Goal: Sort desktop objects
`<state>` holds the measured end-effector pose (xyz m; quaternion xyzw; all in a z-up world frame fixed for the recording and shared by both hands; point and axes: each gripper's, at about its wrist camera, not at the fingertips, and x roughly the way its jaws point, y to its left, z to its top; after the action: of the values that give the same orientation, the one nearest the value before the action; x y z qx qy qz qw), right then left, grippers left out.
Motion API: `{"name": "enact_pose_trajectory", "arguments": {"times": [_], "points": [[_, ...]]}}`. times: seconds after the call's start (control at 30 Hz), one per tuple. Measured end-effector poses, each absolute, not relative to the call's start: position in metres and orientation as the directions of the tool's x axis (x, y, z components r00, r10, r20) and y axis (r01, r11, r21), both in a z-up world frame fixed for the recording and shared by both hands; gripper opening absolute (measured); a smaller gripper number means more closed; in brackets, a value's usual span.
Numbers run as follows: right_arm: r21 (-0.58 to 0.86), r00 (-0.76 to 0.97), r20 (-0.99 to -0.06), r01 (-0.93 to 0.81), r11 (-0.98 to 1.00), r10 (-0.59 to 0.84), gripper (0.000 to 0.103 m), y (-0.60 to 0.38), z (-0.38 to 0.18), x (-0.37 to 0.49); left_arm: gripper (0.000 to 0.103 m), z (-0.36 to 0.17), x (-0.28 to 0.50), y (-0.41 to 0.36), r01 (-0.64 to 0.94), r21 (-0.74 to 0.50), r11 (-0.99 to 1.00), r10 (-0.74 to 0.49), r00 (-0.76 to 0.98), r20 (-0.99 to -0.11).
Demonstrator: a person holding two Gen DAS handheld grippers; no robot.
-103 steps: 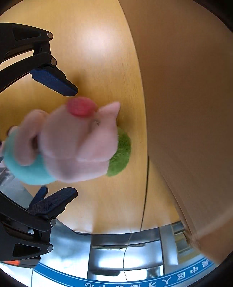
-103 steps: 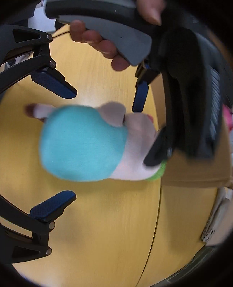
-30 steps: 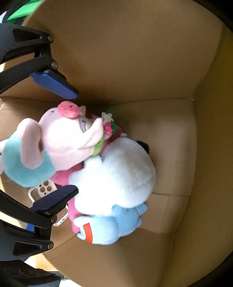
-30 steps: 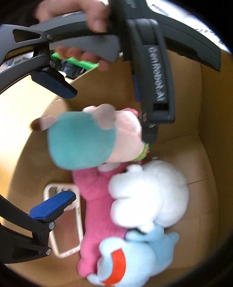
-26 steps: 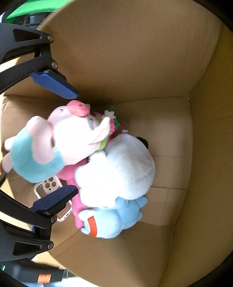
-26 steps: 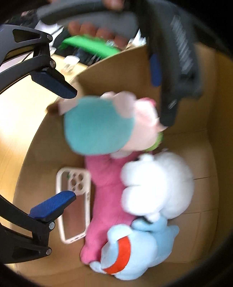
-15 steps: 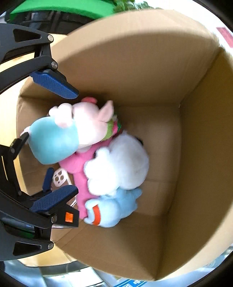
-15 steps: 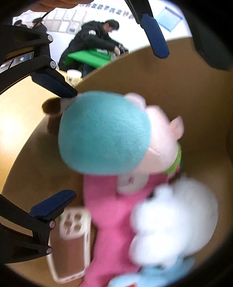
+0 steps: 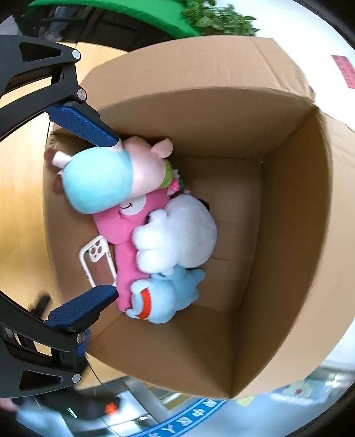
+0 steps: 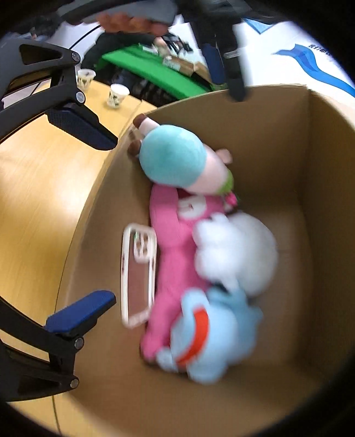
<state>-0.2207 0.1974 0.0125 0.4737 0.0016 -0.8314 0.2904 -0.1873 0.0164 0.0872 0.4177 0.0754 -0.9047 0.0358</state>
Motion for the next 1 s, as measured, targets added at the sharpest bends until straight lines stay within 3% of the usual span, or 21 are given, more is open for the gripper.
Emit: {"name": "enact_pose_trajectory", "arguments": {"times": [0.2, 0.4, 0.63, 1.0], "points": [[0.19, -0.467, -0.803, 0.391, -0.901, -0.372, 0.103, 0.256, 0.065, -0.19, 0.102, 0.104, -0.144, 0.063, 0.132, -0.006, -0.991, -0.086, -0.68, -0.728], [0.116, -0.548, -0.768, 0.39, -0.914, -0.331, 0.102, 0.282, 0.11, -0.138, 0.102, 0.136, -0.085, 0.103, 0.167, -0.01, -0.986, -0.114, -0.714, -0.691], [0.065, -0.609, -0.733, 0.379, -0.923, -0.302, 0.102, 0.306, 0.132, -0.082, 0.103, 0.16, -0.025, 0.139, 0.186, 0.05, -0.981, -0.172, -0.73, -0.661], [0.065, -0.626, -0.72, 0.371, -0.927, -0.301, 0.102, 0.32, 0.156, -0.049, 0.103, 0.18, 0.015, 0.156, 0.177, 0.047, -0.983, -0.166, -0.749, -0.642]]}}
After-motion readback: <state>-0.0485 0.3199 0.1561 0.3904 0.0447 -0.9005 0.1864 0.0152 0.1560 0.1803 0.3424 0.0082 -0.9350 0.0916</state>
